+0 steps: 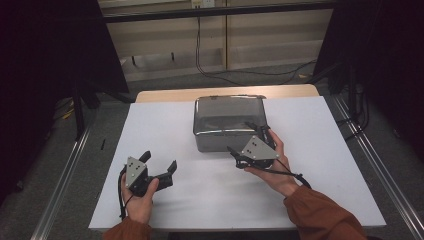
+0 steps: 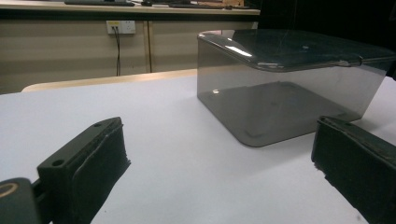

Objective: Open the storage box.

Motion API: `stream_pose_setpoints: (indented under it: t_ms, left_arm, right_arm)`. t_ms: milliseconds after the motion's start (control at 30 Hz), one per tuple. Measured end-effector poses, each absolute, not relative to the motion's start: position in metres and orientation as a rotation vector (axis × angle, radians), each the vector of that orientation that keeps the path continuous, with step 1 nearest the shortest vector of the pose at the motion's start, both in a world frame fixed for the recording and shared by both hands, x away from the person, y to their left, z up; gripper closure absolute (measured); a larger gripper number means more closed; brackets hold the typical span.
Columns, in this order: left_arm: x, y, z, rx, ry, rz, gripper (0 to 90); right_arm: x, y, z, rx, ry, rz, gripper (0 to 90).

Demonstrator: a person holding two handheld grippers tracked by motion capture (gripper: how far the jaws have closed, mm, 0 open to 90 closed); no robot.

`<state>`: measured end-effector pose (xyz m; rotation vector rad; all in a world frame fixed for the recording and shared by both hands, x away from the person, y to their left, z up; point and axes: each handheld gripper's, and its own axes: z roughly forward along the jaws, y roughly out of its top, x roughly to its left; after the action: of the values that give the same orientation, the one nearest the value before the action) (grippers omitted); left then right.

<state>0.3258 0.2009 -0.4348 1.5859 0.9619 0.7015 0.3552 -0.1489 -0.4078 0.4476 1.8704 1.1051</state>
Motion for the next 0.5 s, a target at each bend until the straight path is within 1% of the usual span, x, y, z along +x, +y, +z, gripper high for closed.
stream_pose_setpoints:
  t_ms: [133,267,467,500]
  left_arm:
    - [0.3259,0.2008,-0.4348,1.588,0.96,0.702,3.1]
    - [0.3264,0.2007,-0.4355,1.588,0.969,0.698,3.0]
    - [0.3264,0.2006,-0.4355,1.59,0.967,0.699,3.0]
    - [0.3264,0.2006,-0.4355,1.591,0.966,0.698,3.0]
  right_arm:
    - [0.3568,-0.1453,-0.408,0.391,1.855,1.057,9.8]
    - [0.3566,-0.142,-0.4105,0.344,1.858,1.0,12.1]
    - [0.3578,-0.1389,-0.4142,0.284,1.867,0.917,16.5]
    - [0.3579,-0.1383,-0.4144,0.278,1.866,0.903,18.5]
